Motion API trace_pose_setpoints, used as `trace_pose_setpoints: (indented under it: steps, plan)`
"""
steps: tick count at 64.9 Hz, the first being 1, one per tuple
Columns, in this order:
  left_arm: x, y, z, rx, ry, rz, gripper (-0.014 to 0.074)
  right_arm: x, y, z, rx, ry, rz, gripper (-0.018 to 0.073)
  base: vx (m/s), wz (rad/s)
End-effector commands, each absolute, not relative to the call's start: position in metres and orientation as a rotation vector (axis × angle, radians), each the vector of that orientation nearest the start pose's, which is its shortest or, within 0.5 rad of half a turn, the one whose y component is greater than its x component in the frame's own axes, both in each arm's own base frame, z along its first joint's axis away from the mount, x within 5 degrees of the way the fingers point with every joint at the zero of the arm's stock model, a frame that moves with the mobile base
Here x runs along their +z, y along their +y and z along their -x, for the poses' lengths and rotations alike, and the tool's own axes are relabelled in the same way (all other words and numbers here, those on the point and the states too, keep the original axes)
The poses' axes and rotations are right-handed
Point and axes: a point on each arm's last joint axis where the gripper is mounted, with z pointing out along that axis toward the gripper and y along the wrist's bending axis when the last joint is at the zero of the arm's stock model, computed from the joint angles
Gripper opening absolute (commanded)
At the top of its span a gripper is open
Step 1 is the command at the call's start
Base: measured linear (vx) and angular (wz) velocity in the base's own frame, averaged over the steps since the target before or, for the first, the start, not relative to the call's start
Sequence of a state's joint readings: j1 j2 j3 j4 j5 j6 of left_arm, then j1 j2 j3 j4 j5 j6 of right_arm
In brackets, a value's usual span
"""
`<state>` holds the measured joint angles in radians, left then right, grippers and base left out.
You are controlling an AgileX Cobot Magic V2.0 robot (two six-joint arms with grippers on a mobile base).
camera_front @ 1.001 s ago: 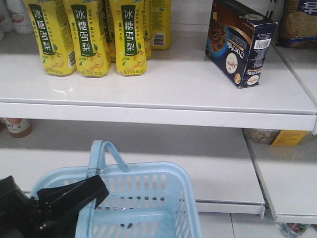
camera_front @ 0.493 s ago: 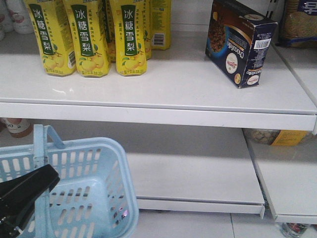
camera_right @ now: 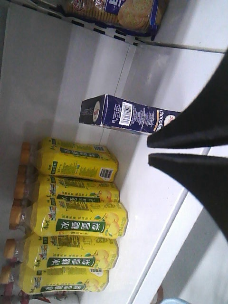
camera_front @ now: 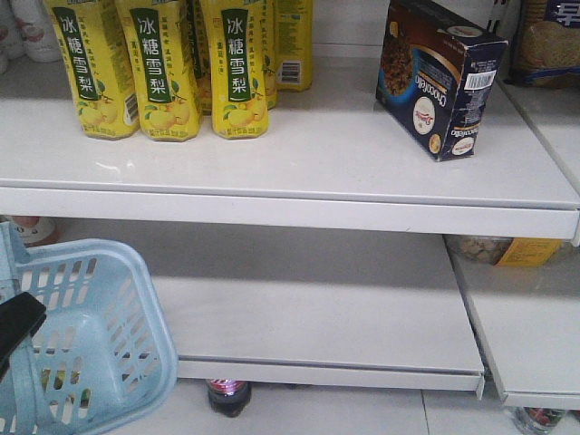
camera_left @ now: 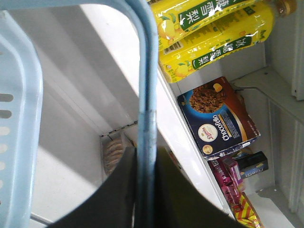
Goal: Left arm holds basket, right arm returns cookies
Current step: 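Swing the left gripper with the empty basket away from the shelf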
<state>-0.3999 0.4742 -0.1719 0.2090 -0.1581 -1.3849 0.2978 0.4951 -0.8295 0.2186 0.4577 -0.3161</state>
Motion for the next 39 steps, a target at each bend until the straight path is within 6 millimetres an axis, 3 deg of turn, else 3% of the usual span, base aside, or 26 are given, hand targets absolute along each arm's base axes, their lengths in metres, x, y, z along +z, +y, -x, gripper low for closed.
trace_pose_setpoints:
  steps: [1,12,39]
  plan:
    - [0.2665,-0.0462,-0.0972,-1.267,1.554,0.573,-0.0003,0.4253,0.0298,-0.0741,0.197,1.467,0.372,-0.0006,0.0,0.0]
    - [0.2668,-0.0462,-0.0972,-1.247,1.557,0.552,-0.0003,0.4253,0.0298,-0.0741,0.197,1.467,0.372,-0.0006,0.0,0.0]
    - [0.2653,-0.0423,-0.0985,-0.954,1.577,0.315,-0.0003,0.4253,0.0298,-0.0741,0.197,1.467,0.372,-0.0006,0.0,0.0]
